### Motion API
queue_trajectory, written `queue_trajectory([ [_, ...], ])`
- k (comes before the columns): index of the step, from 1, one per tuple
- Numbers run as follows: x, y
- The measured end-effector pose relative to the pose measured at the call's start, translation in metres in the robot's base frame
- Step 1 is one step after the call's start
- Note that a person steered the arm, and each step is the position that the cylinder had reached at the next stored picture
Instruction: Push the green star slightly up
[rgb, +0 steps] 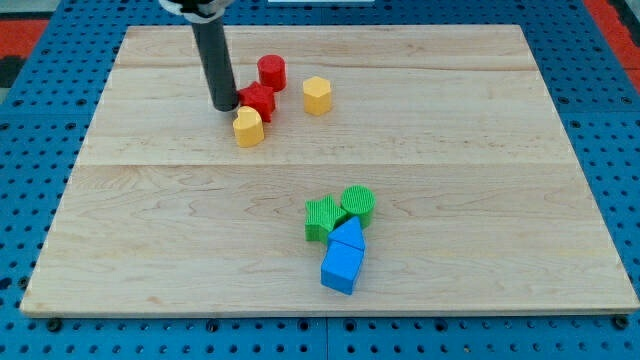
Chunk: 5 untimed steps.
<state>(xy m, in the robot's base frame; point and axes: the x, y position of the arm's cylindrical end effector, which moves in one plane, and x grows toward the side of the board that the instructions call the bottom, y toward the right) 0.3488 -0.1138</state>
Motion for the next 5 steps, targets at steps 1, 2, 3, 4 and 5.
queue_trajectory([
  [1, 0.0, 0.0],
  [2, 0.008, -0.022],
  [3, 0.045, -0.076],
  [4, 0.122, -0.039],
  [5, 0.173, 0.021],
])
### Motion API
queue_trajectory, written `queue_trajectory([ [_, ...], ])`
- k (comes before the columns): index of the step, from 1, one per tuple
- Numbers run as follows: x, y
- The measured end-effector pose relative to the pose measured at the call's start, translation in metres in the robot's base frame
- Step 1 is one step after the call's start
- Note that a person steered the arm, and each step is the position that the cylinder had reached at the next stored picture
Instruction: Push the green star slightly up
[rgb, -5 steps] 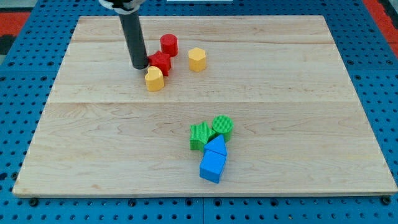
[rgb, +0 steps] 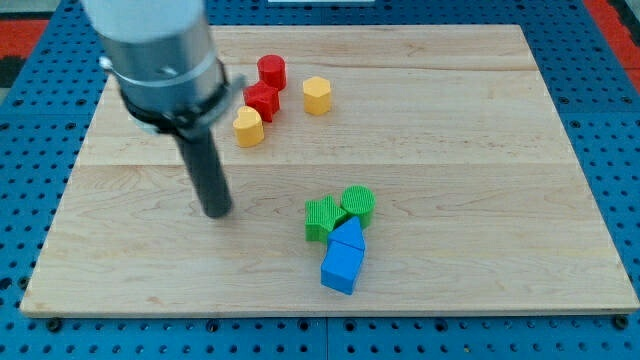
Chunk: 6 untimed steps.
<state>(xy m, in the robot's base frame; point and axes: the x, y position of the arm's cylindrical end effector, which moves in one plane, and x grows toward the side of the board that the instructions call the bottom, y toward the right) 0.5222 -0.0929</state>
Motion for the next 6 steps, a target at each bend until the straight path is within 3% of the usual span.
queue_trajectory([
  [2, 0.039, 0.062],
  [3, 0.036, 0.08],
  [6, -0.061, 0.072],
])
